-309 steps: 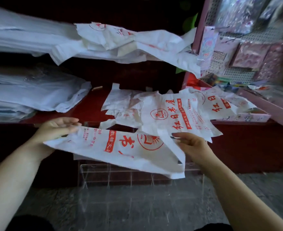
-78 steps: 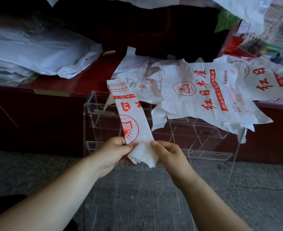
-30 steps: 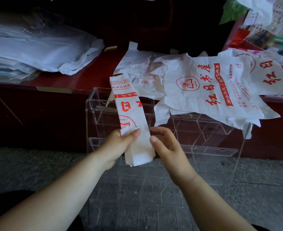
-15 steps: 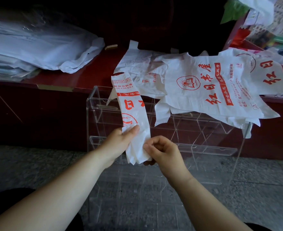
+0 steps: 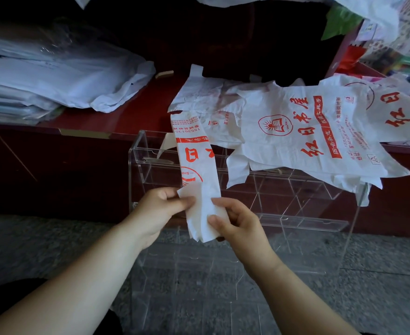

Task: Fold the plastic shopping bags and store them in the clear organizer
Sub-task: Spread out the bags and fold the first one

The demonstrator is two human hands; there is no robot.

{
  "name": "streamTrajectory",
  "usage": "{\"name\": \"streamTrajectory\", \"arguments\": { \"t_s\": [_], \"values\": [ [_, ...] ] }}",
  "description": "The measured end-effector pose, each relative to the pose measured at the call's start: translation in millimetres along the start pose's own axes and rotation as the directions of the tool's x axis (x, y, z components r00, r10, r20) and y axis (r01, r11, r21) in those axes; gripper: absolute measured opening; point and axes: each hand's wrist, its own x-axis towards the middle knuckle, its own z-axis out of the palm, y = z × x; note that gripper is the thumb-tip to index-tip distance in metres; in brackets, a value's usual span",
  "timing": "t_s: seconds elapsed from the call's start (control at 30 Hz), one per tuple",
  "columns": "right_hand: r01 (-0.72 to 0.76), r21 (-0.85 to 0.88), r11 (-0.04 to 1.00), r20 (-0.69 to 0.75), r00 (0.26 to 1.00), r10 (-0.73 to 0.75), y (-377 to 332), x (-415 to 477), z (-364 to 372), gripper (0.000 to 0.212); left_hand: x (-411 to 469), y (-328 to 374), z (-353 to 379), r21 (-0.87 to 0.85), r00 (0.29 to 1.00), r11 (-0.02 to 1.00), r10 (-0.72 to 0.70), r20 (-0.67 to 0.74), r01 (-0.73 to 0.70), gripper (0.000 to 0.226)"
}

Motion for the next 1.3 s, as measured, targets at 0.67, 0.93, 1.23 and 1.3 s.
{"name": "streamTrajectory", "arguments": {
  "t_s": [0.67, 0.93, 1.23, 1.3],
  "values": [
    [-0.077, -0.140, 0.987, -0.152, 0.987, 0.056, 2.2, 16.7, 3.8, 0.027, -3.7, 1.9, 10.6, 0.060, 0.989, 0.990, -0.133, 0.061, 0.130, 0.018],
    [-0.016, -0.159, 0.987, -0.191, 0.981, -0.015, 1.5, 18.0, 2.4, 0.036, -9.3, 7.2, 3.2, 0.022, 0.952, 0.995, -0.095, 0.290, 0.092, 0.031],
    [-0.027, 0.016, 1.000, 0.007, 1.000, 0.027, -4.4, 13.0, -5.7, 0.012, -3.8, 4.3, 2.7, 0.044, 0.995, 0.999, 0.006, 0.098, -0.011, 0.022],
    [-0.003, 0.004, 1.000, -0.015, 1.000, 0.003, -3.1, 12.8, -4.5, 0.015, -3.9, 3.7, 3.5, 0.061, 0.995, 0.998, 0.006, 0.101, -0.012, 0.021]
  ]
}}
